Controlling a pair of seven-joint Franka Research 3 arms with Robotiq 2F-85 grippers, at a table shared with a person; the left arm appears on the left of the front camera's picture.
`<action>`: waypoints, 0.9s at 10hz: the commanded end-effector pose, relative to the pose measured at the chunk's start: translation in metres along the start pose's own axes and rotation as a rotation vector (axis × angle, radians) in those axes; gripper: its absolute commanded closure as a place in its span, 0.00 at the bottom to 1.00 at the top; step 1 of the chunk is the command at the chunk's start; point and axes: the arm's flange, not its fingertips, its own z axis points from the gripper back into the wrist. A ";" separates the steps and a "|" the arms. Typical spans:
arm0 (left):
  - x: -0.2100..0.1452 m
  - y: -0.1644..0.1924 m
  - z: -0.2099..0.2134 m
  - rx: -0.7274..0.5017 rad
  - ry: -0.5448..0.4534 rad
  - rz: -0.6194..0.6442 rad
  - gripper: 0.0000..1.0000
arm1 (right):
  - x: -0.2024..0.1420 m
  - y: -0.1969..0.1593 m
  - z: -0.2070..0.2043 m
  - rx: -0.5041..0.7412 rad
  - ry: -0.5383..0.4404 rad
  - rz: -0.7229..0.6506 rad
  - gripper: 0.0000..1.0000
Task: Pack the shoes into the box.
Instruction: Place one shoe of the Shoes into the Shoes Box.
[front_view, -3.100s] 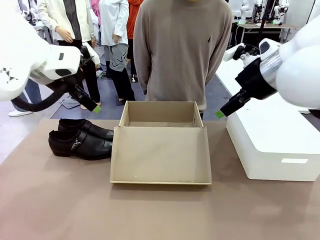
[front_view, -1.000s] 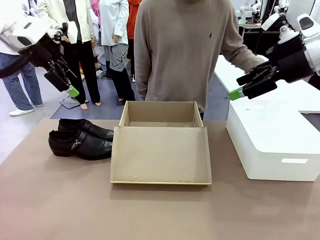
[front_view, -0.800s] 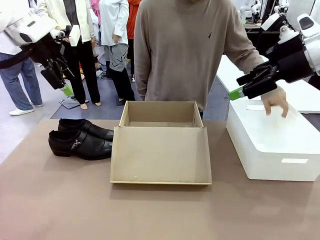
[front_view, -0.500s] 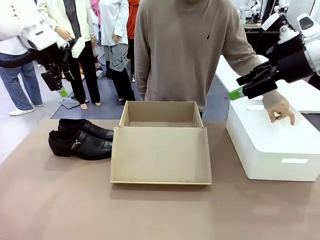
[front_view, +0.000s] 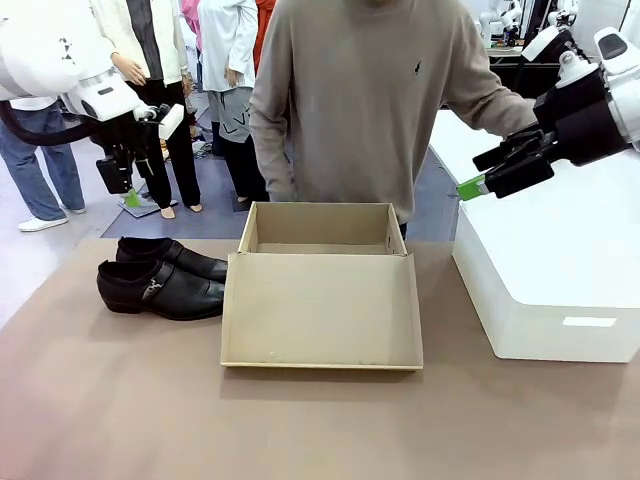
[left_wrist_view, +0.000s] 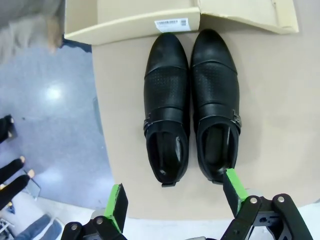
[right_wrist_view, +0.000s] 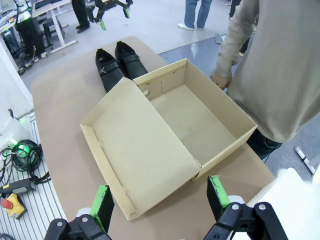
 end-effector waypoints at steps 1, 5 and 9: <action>-0.001 -0.007 0.007 0.013 -0.019 0.002 0.00 | 0.000 -0.002 -0.001 0.010 -0.010 0.008 0.00; 0.001 -0.002 0.008 0.014 -0.003 -0.002 0.00 | 0.000 -0.002 -0.001 0.010 -0.010 0.008 0.00; -0.015 0.040 -0.008 -0.030 0.031 0.028 0.00 | 0.000 -0.002 -0.001 0.010 -0.010 0.008 0.00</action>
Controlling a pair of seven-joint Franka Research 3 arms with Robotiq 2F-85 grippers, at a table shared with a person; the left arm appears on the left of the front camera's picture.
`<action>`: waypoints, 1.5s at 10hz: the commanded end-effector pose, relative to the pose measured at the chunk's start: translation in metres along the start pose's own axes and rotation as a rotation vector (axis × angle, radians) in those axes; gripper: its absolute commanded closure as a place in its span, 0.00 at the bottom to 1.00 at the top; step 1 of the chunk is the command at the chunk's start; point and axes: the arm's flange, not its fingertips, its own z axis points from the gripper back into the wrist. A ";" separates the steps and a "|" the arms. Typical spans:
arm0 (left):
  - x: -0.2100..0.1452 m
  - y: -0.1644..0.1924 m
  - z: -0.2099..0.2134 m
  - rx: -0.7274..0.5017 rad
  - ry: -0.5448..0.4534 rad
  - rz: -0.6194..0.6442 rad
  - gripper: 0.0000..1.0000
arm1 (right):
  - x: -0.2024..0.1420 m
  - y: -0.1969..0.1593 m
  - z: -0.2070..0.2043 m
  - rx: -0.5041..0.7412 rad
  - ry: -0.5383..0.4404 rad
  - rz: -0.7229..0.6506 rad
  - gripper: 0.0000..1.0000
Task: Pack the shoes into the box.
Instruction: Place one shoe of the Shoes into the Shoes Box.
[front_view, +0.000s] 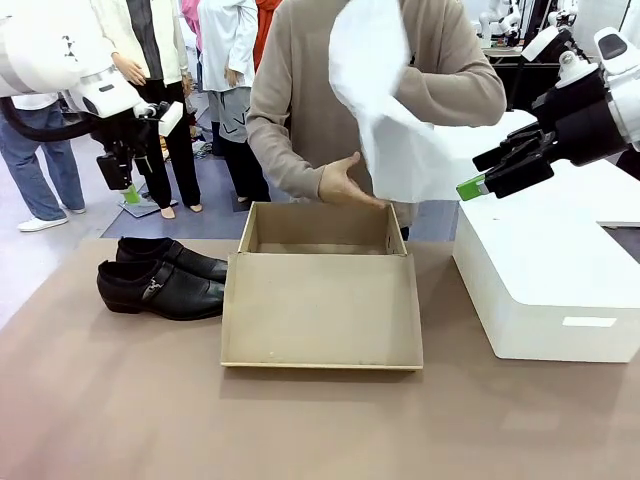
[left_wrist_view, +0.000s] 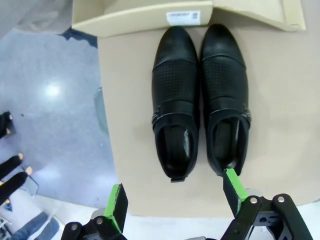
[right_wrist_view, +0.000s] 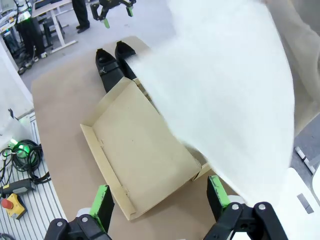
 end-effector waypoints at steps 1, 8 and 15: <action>-0.006 0.027 -0.007 -0.043 0.022 0.017 0.00 | 0.000 -0.002 -0.001 0.009 -0.010 0.009 0.00; -0.013 0.065 -0.070 -0.193 0.093 0.039 0.00 | 0.000 -0.002 -0.001 0.009 -0.010 0.009 0.00; -0.012 0.060 -0.078 -0.196 0.062 0.025 0.00 | 0.000 -0.002 -0.001 0.009 -0.010 0.009 0.00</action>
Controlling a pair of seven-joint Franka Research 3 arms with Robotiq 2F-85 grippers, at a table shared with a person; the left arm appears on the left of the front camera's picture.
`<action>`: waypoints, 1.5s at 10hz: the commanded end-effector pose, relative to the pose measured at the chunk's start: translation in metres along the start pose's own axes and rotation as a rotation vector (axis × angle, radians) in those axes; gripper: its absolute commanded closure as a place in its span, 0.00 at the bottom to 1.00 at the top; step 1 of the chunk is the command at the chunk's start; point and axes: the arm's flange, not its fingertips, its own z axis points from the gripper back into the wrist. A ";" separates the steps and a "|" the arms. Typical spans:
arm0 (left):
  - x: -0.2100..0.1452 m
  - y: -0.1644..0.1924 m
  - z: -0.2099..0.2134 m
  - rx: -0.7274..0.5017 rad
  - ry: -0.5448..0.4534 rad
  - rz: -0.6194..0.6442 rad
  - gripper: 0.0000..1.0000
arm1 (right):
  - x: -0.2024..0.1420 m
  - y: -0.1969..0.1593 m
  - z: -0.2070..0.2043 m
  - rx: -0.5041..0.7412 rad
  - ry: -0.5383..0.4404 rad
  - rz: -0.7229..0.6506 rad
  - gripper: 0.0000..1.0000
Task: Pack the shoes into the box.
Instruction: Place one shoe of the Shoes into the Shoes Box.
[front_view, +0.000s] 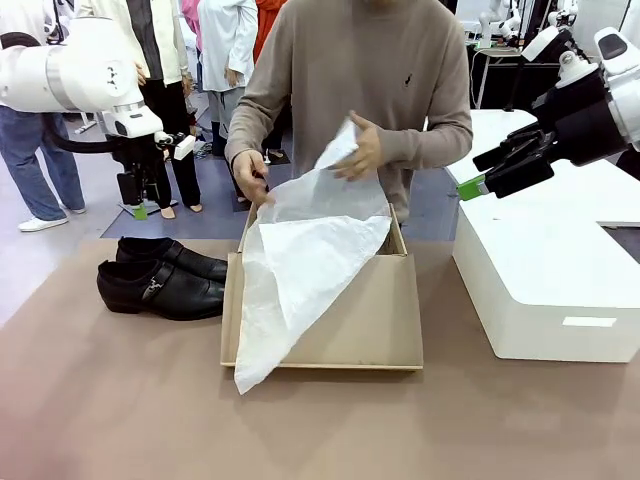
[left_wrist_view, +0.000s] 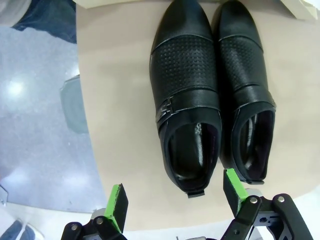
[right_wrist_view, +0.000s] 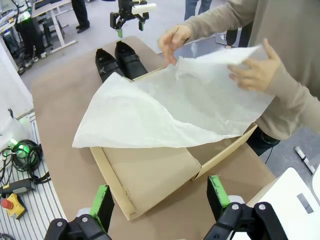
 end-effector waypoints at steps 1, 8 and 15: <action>-0.004 0.007 0.000 0.002 0.022 0.009 0.00 | 0.000 -0.002 -0.001 0.010 -0.010 0.009 0.00; -0.009 0.028 -0.040 -0.066 0.028 0.064 0.00 | 0.000 -0.002 -0.001 0.010 -0.010 0.009 0.00; -0.011 0.042 -0.067 -0.066 0.041 0.059 0.00 | 0.000 -0.002 -0.001 0.010 -0.010 0.009 0.00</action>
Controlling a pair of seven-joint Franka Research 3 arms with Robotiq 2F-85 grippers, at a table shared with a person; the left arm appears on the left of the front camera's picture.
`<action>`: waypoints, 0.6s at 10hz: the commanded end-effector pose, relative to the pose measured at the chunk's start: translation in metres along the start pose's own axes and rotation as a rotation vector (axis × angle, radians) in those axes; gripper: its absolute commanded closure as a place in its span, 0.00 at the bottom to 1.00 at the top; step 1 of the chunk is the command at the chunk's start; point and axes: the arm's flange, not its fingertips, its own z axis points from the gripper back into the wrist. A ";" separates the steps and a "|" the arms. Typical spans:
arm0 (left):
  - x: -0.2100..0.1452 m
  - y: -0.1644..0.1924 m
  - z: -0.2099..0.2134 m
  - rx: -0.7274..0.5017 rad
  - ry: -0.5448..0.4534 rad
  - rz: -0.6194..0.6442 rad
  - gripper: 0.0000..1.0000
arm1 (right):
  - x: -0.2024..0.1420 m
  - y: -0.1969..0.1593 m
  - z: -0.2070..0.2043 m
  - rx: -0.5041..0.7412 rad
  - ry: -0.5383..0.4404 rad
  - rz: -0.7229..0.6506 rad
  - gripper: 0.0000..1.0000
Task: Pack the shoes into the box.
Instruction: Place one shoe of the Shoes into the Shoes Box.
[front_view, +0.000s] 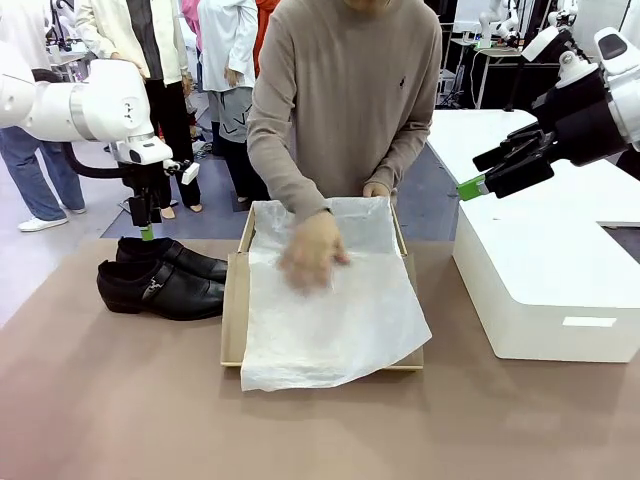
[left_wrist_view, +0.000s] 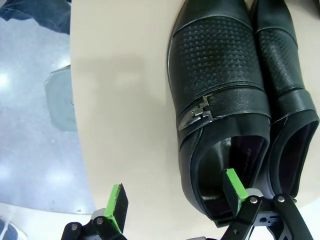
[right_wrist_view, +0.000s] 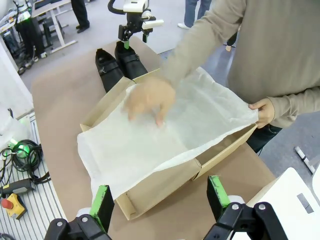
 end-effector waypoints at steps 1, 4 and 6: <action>0.000 0.006 -0.001 -0.022 0.025 -0.013 0.00 | 0.000 -0.002 -0.001 0.010 -0.010 0.009 0.00; 0.000 0.009 -0.007 -0.042 0.029 -0.013 0.00 | 0.000 -0.002 -0.001 0.010 -0.010 0.009 0.00; 0.002 0.011 -0.013 -0.057 0.028 -0.019 0.00 | 0.000 -0.002 -0.001 0.010 -0.010 0.009 0.00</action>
